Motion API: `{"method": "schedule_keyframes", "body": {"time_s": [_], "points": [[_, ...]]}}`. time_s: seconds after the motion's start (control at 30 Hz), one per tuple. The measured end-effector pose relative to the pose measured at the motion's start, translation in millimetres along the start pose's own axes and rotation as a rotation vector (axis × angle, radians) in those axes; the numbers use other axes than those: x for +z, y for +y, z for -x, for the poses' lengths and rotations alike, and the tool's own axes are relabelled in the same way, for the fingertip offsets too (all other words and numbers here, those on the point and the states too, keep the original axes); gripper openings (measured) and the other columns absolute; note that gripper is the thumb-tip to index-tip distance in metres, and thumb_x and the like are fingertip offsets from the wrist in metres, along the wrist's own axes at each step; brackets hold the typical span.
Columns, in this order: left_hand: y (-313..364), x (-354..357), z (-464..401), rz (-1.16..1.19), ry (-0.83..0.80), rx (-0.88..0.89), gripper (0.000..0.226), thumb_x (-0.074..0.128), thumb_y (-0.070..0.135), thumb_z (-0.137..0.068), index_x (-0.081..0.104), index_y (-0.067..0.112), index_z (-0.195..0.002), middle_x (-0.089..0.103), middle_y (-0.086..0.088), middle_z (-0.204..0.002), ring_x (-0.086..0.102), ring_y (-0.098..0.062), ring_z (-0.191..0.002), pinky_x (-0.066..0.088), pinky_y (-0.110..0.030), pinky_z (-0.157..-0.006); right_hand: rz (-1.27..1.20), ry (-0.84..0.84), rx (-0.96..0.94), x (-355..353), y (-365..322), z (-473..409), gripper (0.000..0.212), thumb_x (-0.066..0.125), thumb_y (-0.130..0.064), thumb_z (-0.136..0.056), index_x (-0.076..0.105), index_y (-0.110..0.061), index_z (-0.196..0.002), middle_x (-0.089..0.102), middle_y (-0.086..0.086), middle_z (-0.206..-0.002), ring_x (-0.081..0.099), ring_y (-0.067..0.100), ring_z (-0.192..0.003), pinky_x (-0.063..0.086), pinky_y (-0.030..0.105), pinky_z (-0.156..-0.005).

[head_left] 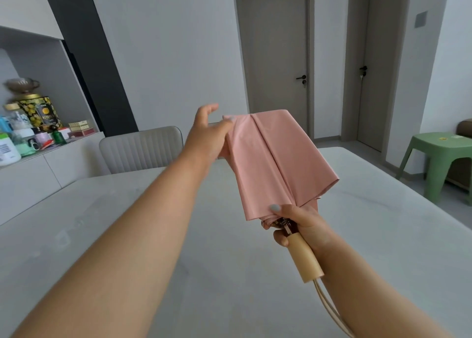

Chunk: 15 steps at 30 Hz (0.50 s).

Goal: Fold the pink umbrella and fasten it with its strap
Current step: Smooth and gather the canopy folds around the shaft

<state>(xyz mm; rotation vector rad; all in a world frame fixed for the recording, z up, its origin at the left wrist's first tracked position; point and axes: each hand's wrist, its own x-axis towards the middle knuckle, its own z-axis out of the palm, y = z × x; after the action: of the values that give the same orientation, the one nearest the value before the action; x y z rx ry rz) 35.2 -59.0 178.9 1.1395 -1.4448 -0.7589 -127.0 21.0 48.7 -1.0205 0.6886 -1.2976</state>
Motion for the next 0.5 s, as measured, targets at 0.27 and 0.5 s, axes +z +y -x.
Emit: {"method": "schedule_keyframes", "body": {"time_s": [0.27, 0.5], "points": [[28, -8, -39, -0.269, -0.194, -0.107, 0.014, 0.060, 0.027, -0.093, 0.056, 0.017, -0.085, 0.057, -0.003, -0.079, 0.057, -0.019, -0.066, 0.053, -0.028, -0.065, 0.041, -0.013, -0.014, 0, 2, 0, 0.032, 0.067, -0.009, -0.070, 0.056, 0.000, -0.099, 0.064, 0.018, -0.072, 0.061, 0.024, -0.062, 0.041, 0.024, -0.037], [27, -12, -43, -0.144, -0.245, -0.227, 0.012, 0.060, 0.014, -0.091, 0.059, 0.014, -0.079, 0.063, -0.004, -0.077, 0.063, -0.018, -0.066, 0.055, -0.026, -0.058, -0.003, -0.024, -0.014, 0, 0, 0, 0.034, 0.070, -0.011, -0.062, 0.059, -0.003, -0.093, 0.063, 0.020, -0.073, 0.060, 0.023, -0.058, 0.041, 0.023, -0.036]]}}
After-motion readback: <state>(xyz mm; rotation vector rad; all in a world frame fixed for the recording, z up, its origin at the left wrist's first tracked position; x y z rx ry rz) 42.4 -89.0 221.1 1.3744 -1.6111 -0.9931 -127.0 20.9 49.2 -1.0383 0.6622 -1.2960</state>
